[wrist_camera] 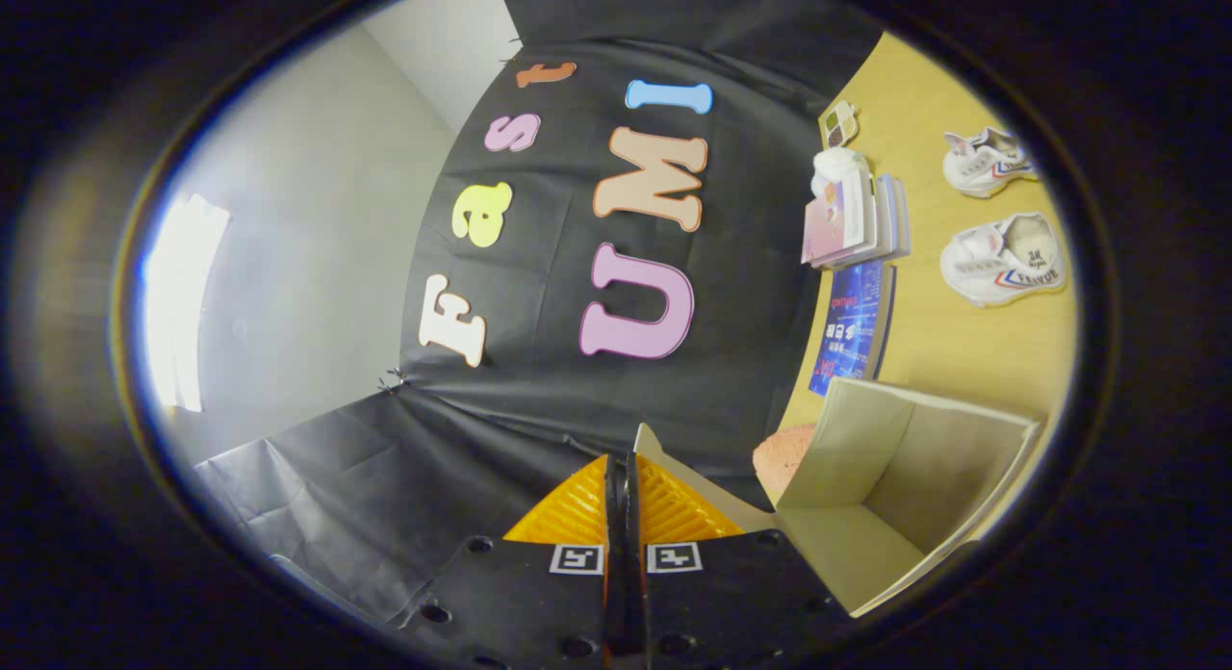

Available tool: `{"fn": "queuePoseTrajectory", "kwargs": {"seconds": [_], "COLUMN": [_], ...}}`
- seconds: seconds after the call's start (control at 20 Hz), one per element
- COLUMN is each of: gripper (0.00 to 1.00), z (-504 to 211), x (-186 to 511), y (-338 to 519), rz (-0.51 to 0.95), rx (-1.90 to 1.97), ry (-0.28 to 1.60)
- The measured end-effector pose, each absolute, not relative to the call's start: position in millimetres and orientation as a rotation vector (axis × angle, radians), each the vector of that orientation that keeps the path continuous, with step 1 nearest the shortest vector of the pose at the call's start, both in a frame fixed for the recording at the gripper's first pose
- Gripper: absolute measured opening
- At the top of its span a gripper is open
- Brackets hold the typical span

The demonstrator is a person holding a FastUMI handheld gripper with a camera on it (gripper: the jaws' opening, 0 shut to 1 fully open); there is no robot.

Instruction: Open the storage box then place both shoes into the box .Put the left shoe in first, then the right shoe, with the right side of both shoes facing outward in a uniform manner.

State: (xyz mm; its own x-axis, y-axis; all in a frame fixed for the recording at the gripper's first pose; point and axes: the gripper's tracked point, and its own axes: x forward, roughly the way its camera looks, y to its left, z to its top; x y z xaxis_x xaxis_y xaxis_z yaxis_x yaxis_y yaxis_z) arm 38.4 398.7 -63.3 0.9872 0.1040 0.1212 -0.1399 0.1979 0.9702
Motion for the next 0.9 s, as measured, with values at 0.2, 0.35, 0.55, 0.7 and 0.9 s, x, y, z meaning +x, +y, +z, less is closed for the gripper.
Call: {"fn": "queuePoseTrajectory", "kwargs": {"seconds": [0.2,0.35,0.55,0.7,0.9], "gripper": [0.02,0.02,0.02,0.06,0.38], "z": [-68,-80,-103,-118,-134], "x": [33,29,28,27,20], "y": [457,483,508,527,527], "rz": [0.206,0.223,0.239,0.263,0.275], "rx": [1.361,1.331,1.273,1.195,1.084], "ry": [0.025,0.067,0.134,0.191,0.253]}}
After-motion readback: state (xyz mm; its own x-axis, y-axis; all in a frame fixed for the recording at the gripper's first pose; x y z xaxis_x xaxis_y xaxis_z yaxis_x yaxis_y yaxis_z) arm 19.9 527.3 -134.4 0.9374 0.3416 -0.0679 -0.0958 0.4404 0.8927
